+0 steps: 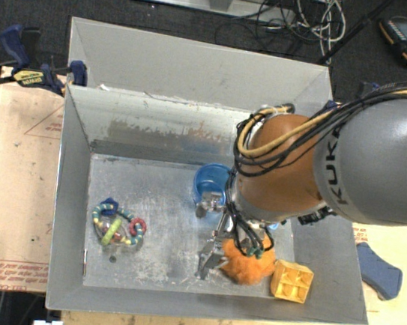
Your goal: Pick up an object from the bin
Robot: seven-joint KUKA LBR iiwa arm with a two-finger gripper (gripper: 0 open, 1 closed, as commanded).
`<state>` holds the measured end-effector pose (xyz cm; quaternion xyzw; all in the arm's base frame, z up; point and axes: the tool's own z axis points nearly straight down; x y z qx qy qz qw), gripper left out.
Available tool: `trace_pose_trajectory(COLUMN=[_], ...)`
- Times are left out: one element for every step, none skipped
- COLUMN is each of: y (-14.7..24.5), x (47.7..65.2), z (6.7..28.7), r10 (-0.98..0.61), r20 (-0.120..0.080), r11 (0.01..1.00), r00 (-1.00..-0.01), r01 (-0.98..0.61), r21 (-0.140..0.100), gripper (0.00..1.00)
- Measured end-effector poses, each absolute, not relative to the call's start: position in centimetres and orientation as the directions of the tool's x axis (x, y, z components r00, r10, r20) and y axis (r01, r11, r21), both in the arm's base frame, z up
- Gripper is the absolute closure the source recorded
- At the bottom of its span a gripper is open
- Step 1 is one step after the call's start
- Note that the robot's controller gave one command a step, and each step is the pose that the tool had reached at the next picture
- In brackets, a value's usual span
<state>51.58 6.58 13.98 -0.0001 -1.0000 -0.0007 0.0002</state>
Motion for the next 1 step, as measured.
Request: trace_pose_trajectory(y=[1.42], x=[52.01], z=[11.03], r10=[-0.082], r20=[-0.002], r11=[0.997], r00=[-0.997], r01=[-0.082], r21=[0.001], gripper=[0.0])
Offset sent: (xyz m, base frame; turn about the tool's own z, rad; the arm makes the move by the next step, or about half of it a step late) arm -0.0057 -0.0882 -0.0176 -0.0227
